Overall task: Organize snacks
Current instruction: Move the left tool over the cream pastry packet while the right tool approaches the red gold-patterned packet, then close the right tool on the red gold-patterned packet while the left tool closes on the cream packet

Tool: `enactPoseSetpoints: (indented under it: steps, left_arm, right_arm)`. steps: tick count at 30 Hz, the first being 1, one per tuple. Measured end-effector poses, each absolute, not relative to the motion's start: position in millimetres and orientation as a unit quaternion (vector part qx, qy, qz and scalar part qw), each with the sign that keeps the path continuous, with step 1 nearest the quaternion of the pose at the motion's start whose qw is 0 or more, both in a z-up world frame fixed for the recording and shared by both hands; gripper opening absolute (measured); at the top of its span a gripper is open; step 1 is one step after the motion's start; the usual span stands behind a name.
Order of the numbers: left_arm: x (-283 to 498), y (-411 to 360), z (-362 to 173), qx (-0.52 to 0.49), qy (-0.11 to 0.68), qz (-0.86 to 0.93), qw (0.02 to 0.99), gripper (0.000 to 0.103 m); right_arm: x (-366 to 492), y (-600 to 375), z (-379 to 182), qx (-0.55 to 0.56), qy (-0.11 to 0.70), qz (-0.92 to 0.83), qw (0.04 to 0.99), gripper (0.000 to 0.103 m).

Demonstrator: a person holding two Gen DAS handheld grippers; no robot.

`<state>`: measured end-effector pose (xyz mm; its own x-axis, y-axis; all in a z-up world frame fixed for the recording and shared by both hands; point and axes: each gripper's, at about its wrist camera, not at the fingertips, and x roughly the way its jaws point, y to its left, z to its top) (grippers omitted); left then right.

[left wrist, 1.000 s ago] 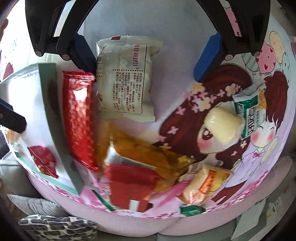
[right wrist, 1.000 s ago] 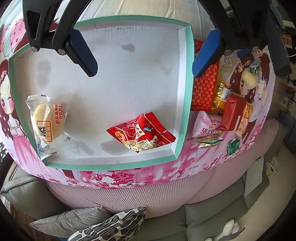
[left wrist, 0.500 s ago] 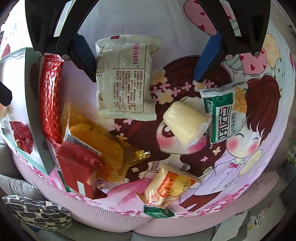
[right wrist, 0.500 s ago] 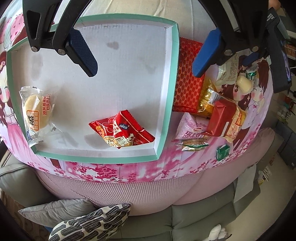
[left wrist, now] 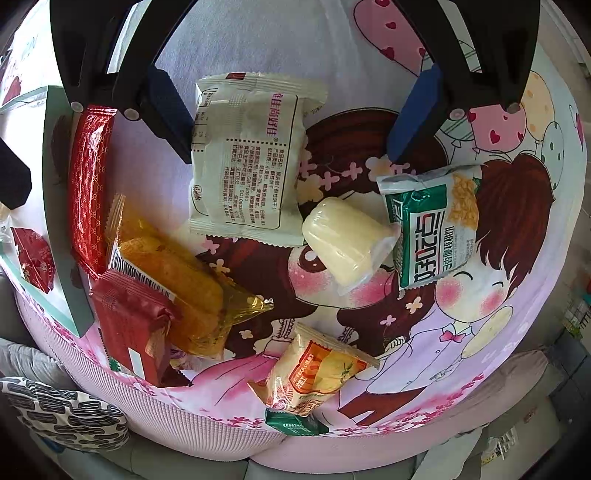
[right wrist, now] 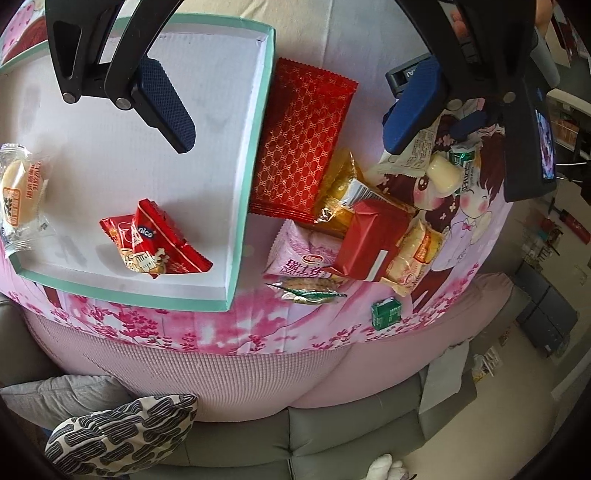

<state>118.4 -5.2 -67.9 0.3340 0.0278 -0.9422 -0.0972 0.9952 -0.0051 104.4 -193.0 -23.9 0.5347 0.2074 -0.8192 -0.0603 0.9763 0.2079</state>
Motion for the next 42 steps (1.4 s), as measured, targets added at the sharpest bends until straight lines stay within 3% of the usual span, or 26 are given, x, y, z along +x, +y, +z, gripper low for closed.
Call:
enactPoseSetpoints:
  steps: [8,16,26,31,42]
  left_arm:
    - [116.7,-7.7,-66.6,-0.032,0.578,0.038,0.815,0.1]
    - [117.1,-7.2,-66.6,-0.034,0.58,0.034,0.813,0.1]
    - [117.8,-6.6,-63.1,-0.051,0.578,0.018,0.814,0.1]
    - [118.4,-5.0,-63.4,-0.046,0.578,0.02,0.815,0.1]
    - [119.6,-1.6,-64.2,-0.053,0.577,0.008,0.815,0.1]
  right_arm:
    - [108.1,-183.8,-20.8,0.098,0.469,0.112,0.871,0.097]
    - [113.5,-184.4,-30.0,0.122,0.485,0.127,0.856,0.081]
    - [115.5,-179.5,-32.3,0.107,0.494,0.126,0.854,0.074]
    - [113.9,-175.8,-30.2,0.096,0.492,0.115,0.858,0.063]
    - [117.9,-164.4,-39.9,0.083,0.518,0.089,0.847,0.063]
